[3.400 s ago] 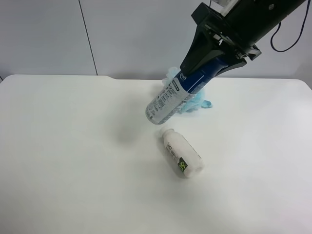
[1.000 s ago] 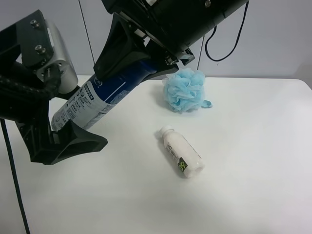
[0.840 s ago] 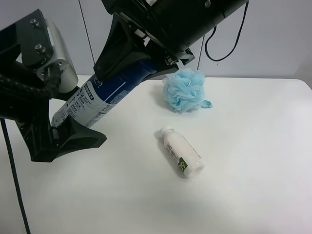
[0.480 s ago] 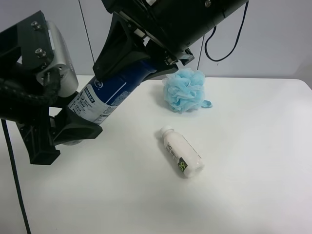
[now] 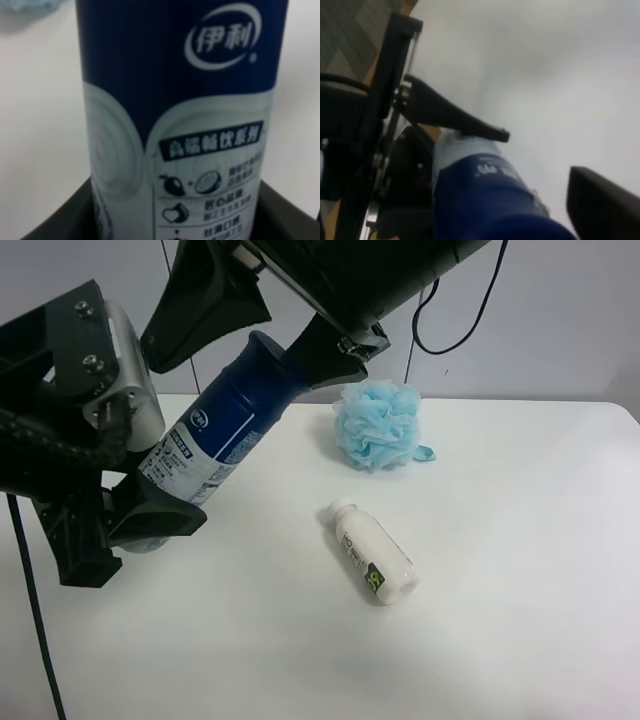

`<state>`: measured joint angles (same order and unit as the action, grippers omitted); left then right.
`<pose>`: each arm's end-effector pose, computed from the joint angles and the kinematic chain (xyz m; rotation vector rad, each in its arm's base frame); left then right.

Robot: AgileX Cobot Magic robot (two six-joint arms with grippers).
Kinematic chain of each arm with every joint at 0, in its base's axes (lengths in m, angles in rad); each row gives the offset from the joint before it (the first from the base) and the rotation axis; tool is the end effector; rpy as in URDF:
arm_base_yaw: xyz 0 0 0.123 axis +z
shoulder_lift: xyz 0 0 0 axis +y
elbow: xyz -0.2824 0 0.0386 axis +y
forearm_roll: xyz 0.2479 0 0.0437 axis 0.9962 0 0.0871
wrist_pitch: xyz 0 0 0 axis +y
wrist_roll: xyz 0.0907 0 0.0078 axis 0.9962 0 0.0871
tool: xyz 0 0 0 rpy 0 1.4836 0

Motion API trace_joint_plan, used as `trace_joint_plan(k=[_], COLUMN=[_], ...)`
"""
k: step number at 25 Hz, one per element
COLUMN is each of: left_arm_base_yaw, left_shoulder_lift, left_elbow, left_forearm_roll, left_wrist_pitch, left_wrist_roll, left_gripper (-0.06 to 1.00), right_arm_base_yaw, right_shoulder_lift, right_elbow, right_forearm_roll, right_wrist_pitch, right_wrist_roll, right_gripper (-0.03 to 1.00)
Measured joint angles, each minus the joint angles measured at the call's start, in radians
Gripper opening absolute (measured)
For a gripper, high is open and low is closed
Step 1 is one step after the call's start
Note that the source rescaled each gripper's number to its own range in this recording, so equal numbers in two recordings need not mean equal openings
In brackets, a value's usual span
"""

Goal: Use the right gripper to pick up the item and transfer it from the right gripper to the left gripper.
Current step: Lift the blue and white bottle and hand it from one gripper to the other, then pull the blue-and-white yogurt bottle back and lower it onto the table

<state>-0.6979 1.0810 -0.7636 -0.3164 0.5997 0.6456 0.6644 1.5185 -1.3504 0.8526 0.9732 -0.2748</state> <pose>0.1524 -0.1487 0.2897 1.3009 2.0061 -0.3601 0.2189 0.2435 0.3551 -0.7907 2.4304 1.2266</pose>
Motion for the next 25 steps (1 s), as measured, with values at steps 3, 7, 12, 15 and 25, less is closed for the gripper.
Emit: trace_joint_plan(k=[3, 7, 12, 15, 25], left_arm_base_yaw=[0.000, 0.000, 0.000, 0.000, 0.000], left_shoulder_lift=[0.000, 0.000, 0.000, 0.000, 0.000], left_elbow=[0.000, 0.000, 0.000, 0.000, 0.000], left_forearm_roll=[0.000, 0.001, 0.003, 0.003, 0.002], left_wrist_pitch=[0.001, 0.002, 0.013, 0.014, 0.007], left_wrist_roll=[0.000, 0.000, 0.000, -0.001, -0.001], left_gripper=[0.00, 0.00, 0.00, 0.00, 0.00], right_arm_base_yaw=[0.000, 0.000, 0.000, 0.000, 0.000], right_shoulder_lift=[-0.001, -0.002, -0.006, -0.019, -0.200], right_elbow=[0.000, 0.000, 0.000, 0.000, 0.000], right_forearm_roll=[-0.004, -0.005, -0.010, -0.033, -0.360], right_wrist_pitch=[0.001, 0.022, 0.110, 0.159, 0.241], right_wrist_roll=[-0.001, -0.001, -0.001, 0.001, 0.126], right_gripper=[0.97, 0.99, 0.99, 0.99, 1.00])
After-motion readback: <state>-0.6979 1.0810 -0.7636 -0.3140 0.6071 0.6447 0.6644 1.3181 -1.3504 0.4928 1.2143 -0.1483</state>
